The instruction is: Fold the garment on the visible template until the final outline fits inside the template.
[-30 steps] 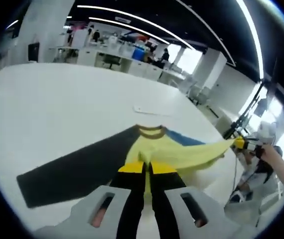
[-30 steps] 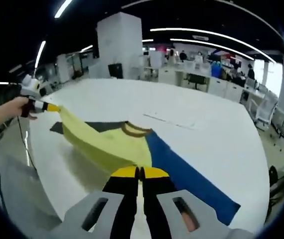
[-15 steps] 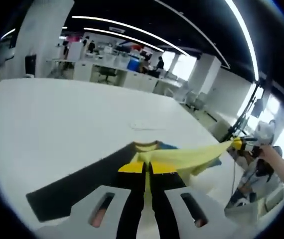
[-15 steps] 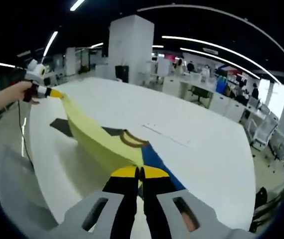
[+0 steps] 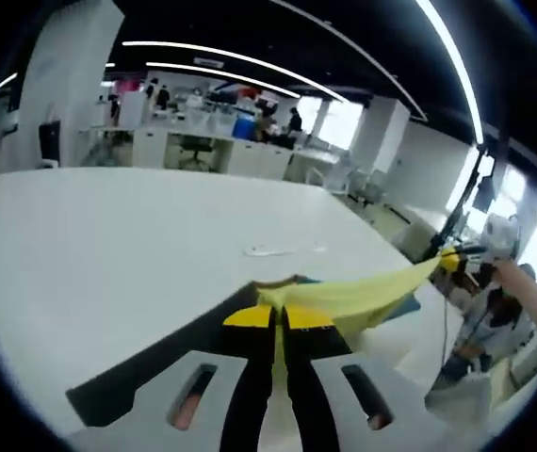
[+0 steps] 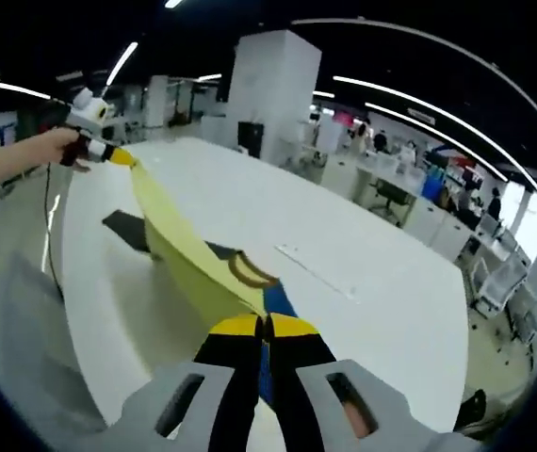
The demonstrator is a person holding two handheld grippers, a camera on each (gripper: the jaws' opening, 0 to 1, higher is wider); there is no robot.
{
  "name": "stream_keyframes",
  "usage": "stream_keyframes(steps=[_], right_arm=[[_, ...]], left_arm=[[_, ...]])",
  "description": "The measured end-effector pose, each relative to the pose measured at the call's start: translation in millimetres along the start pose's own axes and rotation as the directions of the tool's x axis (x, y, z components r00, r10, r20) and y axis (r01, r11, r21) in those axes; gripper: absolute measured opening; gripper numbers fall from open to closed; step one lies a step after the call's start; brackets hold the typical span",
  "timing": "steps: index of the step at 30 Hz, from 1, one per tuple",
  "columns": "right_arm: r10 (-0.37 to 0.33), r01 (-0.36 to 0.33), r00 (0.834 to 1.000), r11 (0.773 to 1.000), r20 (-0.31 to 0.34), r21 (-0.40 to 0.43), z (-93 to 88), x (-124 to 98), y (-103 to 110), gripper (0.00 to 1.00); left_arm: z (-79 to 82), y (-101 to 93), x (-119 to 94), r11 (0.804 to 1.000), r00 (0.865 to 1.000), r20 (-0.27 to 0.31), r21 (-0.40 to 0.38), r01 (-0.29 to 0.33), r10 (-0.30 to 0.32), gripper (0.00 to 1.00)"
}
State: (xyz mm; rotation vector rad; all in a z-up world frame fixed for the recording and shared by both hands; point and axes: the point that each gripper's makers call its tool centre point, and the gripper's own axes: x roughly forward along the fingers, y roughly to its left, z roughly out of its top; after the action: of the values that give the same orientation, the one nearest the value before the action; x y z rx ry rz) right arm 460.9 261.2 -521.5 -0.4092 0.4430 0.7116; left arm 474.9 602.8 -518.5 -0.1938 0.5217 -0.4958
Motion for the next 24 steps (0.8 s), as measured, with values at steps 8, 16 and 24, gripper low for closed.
stream_keyframes(steps=[8, 16, 24], right_arm=[[0.057, -0.057, 0.998, 0.998, -0.005, 0.003, -9.4, -7.5, 22.8, 0.03], [0.08, -0.08, 0.997, 0.997, -0.007, 0.016, -21.4, -16.8, 42.8, 0.03], [0.126, -0.125, 0.992, 0.992, -0.03, 0.019, -47.6, -28.7, 72.8, 0.03]], left_arm=[[-23.9, -0.1, -14.4, 1.0, 1.0, -0.028, -0.023, -0.003, 0.003, 0.0], [-54.4, -3.9, -32.0, 0.999, 0.998, -0.056, -0.05, -0.005, 0.002, 0.0], [-95.8, -8.7, -50.9, 0.997, 0.994, -0.111, -0.075, -0.003, -0.005, 0.0]])
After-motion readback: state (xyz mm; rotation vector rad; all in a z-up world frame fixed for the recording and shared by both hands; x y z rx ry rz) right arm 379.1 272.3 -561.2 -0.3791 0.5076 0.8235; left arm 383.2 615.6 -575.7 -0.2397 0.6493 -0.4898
